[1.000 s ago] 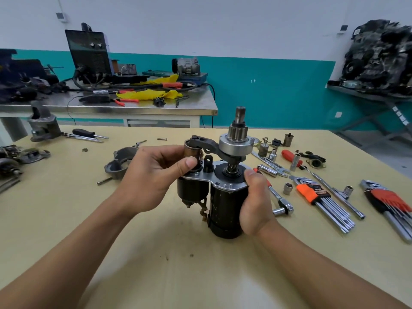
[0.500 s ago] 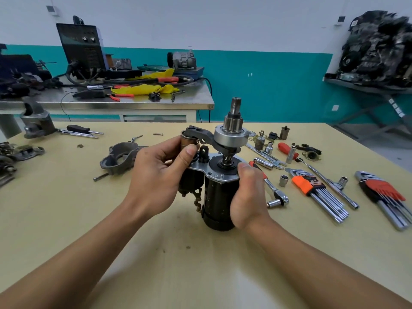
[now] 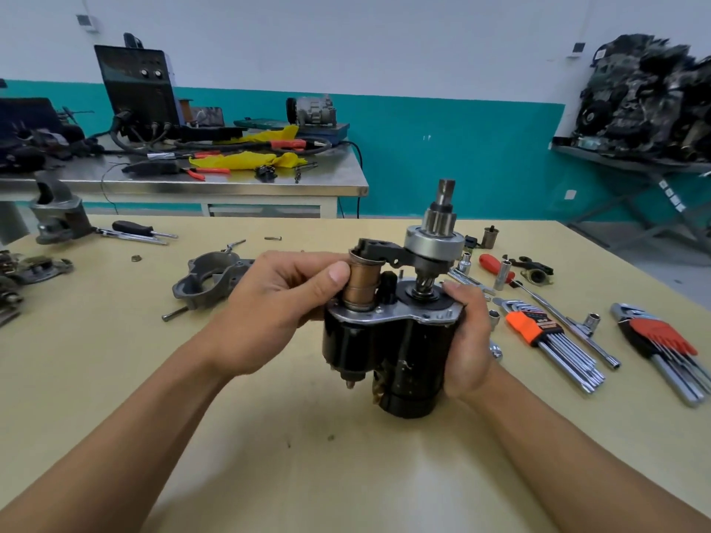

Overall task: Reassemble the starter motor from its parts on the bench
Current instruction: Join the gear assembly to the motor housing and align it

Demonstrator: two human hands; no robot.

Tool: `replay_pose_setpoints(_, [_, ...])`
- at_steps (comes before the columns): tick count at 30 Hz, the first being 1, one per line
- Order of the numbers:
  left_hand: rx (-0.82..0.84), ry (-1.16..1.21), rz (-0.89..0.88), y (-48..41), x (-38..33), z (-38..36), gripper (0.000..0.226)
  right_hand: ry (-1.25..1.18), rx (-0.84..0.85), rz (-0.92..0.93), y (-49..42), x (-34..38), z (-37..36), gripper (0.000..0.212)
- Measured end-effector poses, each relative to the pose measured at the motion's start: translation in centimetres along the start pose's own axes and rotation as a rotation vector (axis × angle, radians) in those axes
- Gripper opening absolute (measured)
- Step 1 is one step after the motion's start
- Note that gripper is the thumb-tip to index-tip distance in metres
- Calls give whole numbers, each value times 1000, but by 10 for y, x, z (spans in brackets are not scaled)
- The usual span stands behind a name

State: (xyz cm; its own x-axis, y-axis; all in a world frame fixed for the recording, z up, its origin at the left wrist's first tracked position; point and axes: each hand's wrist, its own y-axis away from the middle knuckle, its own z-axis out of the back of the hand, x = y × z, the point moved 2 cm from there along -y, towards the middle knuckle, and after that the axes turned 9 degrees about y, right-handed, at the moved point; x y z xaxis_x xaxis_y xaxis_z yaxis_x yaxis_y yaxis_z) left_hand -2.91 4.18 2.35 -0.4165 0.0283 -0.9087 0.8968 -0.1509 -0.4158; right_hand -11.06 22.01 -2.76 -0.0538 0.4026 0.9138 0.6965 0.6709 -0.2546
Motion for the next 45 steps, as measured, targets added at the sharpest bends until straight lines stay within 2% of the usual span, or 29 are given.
replay_pose_setpoints(4, [79,165,11,1,-4,3,54,-46,77,-107,-4,-9,-4,92])
replay_pose_setpoints(6, [87,122,17,-1,-7,2,57,-146,132,-182,-6,-15,-12,92])
replay_pose_setpoints(9, [66,61,35,-2,-10,0,62,-239,140,-288,-5,-23,-19,80])
replay_pose_setpoints(11, [121,155,77,-1,-11,-3,69,-305,121,-324,-4,-28,-20,79])
replay_pose_setpoints(13, [134,301,144,-1,-6,-6,84,-335,102,-344,-5,-29,-23,86])
replay_pose_setpoints(16, [43,425,197,0,0,-9,107,-308,74,-343,-2,-30,-28,73])
replay_pose_setpoints(18, [92,496,217,-1,-1,-14,115,-287,50,-309,0,-29,-29,55])
replay_pose_setpoints(20, [215,531,225,0,-7,-20,107,-201,-62,-253,2,-32,-27,39])
replay_pose_setpoints(21, [278,537,220,0,-9,-23,98,-200,-81,-241,2,-31,-28,41])
replay_pose_setpoints(22, [320,545,215,1,-10,-23,89,-239,-30,-257,2,-31,-31,51])
replay_pose_setpoints(23, [334,558,212,1,-10,-23,83,-236,36,-289,2,-31,-36,61])
replay_pose_setpoints(25, [303,554,207,3,-13,-23,78,-234,89,-318,1,-29,-42,63])
replay_pose_setpoints(28, [161,458,169,4,-13,-22,82,-286,161,-318,-1,-29,-39,61])
replay_pose_setpoints(32, [119,430,182,4,-14,-23,107,-291,161,-332,2,-30,-36,52])
replay_pose_setpoints(35, [88,424,170,6,-15,-24,100,-304,166,-329,3,-29,-36,50])
replay_pose_setpoints(38, [79,429,203,8,-14,-24,107,-310,161,-331,4,-28,-36,48])
replay_pose_setpoints(41, [86,406,226,8,-16,-24,101,-313,150,-323,4,-26,-37,48])
replay_pose_setpoints(43, [80,386,237,9,-17,-22,96,-306,152,-304,4,-26,-39,54])
replay_pose_setpoints(45, [97,380,250,10,-18,-23,102,-310,175,-286,4,-26,-41,64])
